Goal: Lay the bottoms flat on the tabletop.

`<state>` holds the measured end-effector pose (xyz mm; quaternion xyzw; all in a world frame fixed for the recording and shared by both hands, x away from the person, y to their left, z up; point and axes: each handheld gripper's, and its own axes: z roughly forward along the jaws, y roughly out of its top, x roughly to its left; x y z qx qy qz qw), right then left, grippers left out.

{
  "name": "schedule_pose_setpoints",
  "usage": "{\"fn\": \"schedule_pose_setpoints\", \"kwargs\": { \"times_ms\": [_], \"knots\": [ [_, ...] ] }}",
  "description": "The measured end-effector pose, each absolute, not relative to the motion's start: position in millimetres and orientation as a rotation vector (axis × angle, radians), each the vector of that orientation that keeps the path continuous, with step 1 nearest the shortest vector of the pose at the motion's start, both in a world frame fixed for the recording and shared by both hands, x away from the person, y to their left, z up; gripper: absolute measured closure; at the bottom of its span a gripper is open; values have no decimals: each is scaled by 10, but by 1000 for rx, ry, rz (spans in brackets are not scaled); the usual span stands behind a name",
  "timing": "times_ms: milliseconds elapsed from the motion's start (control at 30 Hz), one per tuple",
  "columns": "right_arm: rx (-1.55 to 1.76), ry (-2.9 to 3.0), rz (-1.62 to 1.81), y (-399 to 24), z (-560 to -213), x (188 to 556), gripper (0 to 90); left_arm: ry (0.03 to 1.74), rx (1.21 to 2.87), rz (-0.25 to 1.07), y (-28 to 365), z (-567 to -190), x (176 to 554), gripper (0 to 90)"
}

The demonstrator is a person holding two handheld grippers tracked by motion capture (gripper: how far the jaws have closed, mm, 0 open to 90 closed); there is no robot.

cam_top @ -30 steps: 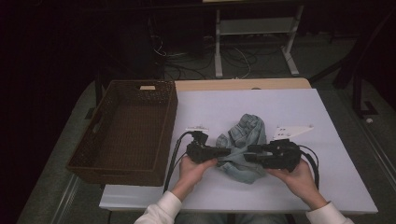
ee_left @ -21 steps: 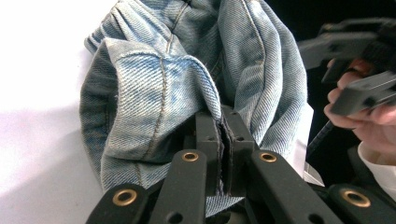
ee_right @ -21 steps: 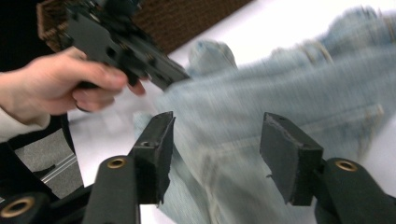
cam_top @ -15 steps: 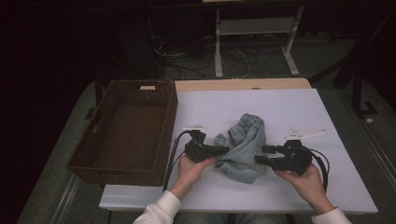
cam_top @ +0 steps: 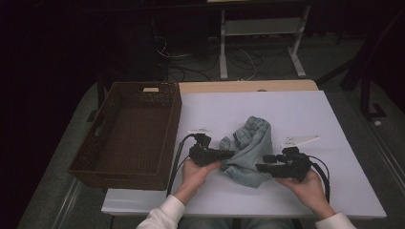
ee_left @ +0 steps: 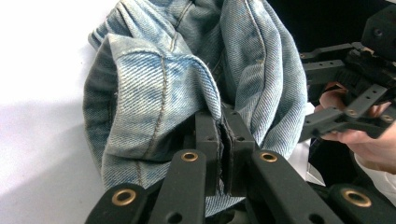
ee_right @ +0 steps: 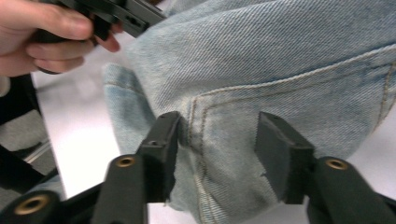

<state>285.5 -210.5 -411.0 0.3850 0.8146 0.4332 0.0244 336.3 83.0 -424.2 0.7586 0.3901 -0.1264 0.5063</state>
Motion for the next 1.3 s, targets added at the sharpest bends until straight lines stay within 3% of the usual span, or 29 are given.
{"fn": "schedule_pose_setpoints", "kwargs": {
  "times_ms": [233,433,1000,1300],
  "knots": [
    [1142,2557,1289,-2080,-4133,2897,743,940,1840,-306,802,-4264,3349,863],
    [1129,2577,1284,-2112,-4089,2919,813,941,1831,-290,820,-4244,3347,865],
    [1210,2475,1392,-2677,-3853,2944,846,896,1745,-269,966,-3966,3324,869],
    [1410,2404,1388,-3100,-4011,3043,843,928,1778,-272,1060,-4032,3300,869]
  ]
}}
